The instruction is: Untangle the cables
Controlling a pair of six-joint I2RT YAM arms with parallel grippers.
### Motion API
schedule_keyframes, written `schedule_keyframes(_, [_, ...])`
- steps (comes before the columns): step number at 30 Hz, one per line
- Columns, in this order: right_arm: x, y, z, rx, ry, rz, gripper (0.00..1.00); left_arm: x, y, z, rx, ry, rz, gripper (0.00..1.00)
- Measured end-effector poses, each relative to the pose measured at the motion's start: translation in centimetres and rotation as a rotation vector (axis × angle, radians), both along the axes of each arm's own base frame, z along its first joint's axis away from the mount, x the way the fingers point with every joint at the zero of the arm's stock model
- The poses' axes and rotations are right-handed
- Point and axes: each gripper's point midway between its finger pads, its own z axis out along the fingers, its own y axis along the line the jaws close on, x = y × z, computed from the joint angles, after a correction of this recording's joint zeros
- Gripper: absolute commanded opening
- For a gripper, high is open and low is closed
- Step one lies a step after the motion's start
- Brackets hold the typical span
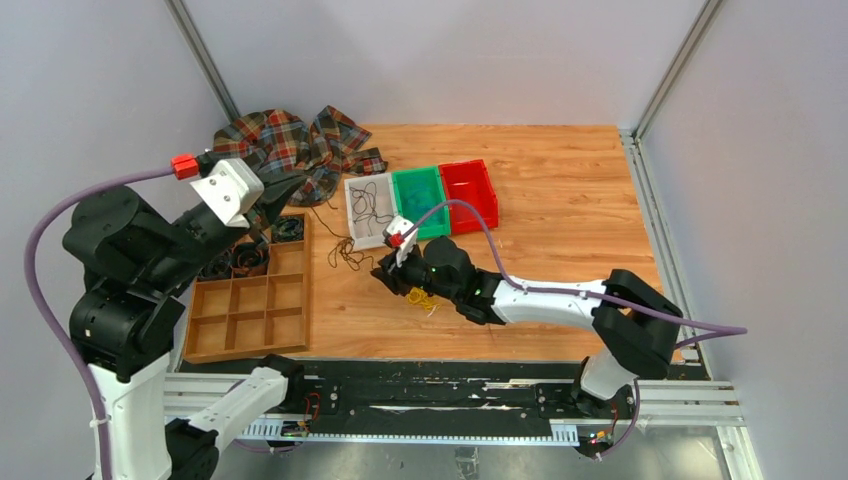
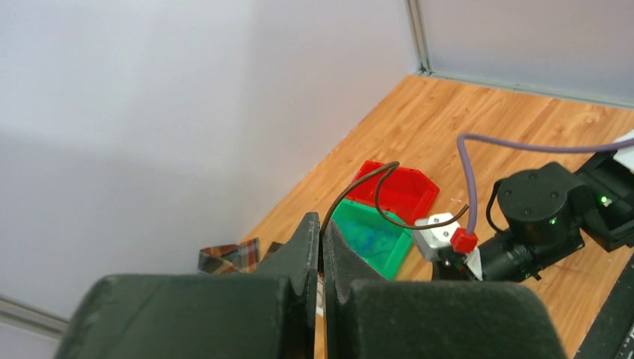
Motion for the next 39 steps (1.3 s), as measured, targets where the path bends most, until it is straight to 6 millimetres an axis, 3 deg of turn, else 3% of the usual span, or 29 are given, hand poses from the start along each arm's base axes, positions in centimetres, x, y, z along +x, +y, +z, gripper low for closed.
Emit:
schedule_keyframes(6, [1.8,-0.7,-1.3,-0.02,-0.015,-0.108,0.01,-0.5,0.2,3.1,-0.02,-0.067,0.003,0.01])
schedule_keyframes(12, [2.0,-4.8,-3.3,-0.039,-0.001,-0.238,0.01,-0.8,0.8,5.9,-0.023,-0.144,0.026,0.0])
schedule_keyframes(18, [1.6,-8.5,0.6,0.081,-0.029,-0.328,0.01,0.0,1.0,7.0,-0.019,-0.182,0.053,0.0])
schedule_keyframes(23, [1.0,-9.7,4.8,0.174,-0.061,-0.329,0.01,0.0,0.6,6.6,-0.044,-0.166,0.031,0.01])
schedule_keyframes(27, [0.4,-10.7,7.1,0.221,-0.079,-0.329,0.14,0.5,0.1,5.4,-0.051,-0.123,0.016,0.0])
schedule_keyframes(29, [0.3,-11.2,8.0,0.234,-0.092,-0.329,0.12,0.7,-0.2,4.7,-0.055,-0.099,0.004,0.01])
schedule_keyframes(32, [0.2,-11.1,8.2,0.214,-0.101,-0.322,0.18,0.7,-0.7,4.1,-0.064,-0.068,-0.019,0.01])
schedule_keyframes(38, [-0.2,-9.4,7.7,0.165,-0.088,-0.247,0.39,0.4,-1.2,4.0,-0.079,-0.048,-0.05,0.0])
schedule_keyframes(39, [-0.4,-8.8,7.8,0.163,-0.084,-0.222,0.46,0.4,-1.2,3.9,-0.08,-0.045,-0.052,0.01])
